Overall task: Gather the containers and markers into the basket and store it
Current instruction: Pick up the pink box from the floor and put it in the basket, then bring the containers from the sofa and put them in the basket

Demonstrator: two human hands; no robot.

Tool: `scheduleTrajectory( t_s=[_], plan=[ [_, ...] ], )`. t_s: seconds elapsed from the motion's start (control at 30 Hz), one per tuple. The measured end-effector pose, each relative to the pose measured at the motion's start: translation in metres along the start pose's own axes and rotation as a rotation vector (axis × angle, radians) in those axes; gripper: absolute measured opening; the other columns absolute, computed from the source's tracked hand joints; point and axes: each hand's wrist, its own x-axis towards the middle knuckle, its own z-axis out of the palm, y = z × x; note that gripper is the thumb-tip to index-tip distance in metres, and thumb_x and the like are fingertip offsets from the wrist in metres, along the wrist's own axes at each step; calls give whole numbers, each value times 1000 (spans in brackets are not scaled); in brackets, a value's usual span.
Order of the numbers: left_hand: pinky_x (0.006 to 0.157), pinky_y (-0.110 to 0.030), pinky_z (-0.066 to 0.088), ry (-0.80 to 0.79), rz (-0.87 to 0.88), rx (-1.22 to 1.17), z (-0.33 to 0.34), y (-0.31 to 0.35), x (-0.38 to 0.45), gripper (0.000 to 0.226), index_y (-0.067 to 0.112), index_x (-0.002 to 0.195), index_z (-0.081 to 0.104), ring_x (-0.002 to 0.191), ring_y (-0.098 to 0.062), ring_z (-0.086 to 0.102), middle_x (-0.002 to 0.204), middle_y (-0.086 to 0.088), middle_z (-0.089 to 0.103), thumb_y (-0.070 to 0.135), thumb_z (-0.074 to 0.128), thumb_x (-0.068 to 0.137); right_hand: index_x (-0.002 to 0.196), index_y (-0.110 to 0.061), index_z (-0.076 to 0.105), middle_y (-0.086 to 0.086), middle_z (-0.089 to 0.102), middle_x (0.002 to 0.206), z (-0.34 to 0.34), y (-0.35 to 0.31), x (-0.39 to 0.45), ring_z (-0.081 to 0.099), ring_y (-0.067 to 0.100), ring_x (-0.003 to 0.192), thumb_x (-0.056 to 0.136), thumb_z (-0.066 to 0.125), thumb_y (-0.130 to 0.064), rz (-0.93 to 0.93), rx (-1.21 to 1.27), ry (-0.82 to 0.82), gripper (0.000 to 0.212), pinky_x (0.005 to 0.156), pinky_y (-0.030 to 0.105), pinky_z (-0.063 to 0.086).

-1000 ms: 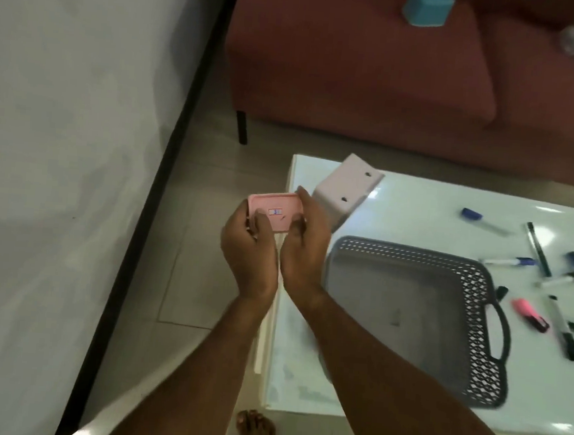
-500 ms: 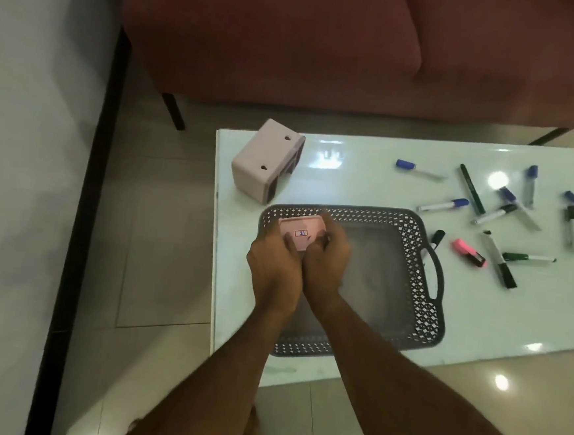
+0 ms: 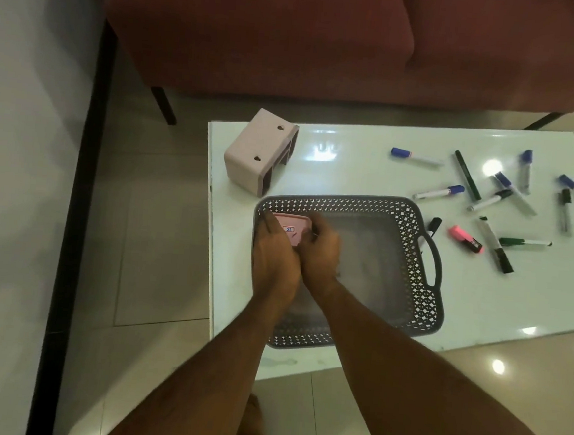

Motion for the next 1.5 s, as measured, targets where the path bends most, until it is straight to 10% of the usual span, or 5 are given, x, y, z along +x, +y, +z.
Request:
scheduleTrajectory(
  t_s=[0.2,0.5,0.87,1.5],
  plan=[
    [111,-43,49,32,74,-58,-4,-3,-11,70,8,154,32,140,-29,46,151,-13,46,11,67,93,107,-12,68,2,76,100,-8,-8,-3,74,21,94,95,48,0,-25,-61,-47,27,65,16,52],
    [108,-49,51,130,436,218,-101,-14,-11,56,2,139,51,128,-35,59,136,-20,61,37,46,96,154,-4,38,15,40,160,-44,-80,-28,33,29,152,108,46,-20,-267,-579,-174,49,125,40,25],
    [118,-53,39,154,518,722,-278,-2,55,54,-7,143,51,136,-44,52,144,-29,54,20,58,97,157,0,29,20,28,166,-45,-244,-12,23,36,156,108,42,-33,-509,-899,-168,60,127,52,19],
    [129,-48,14,239,538,676,-442,185,283,66,-4,157,23,152,-37,28,161,-25,33,35,34,106,159,-1,22,20,24,167,-39,-468,204,17,34,158,109,33,-39,-452,-816,-67,64,129,52,15]
  ],
)
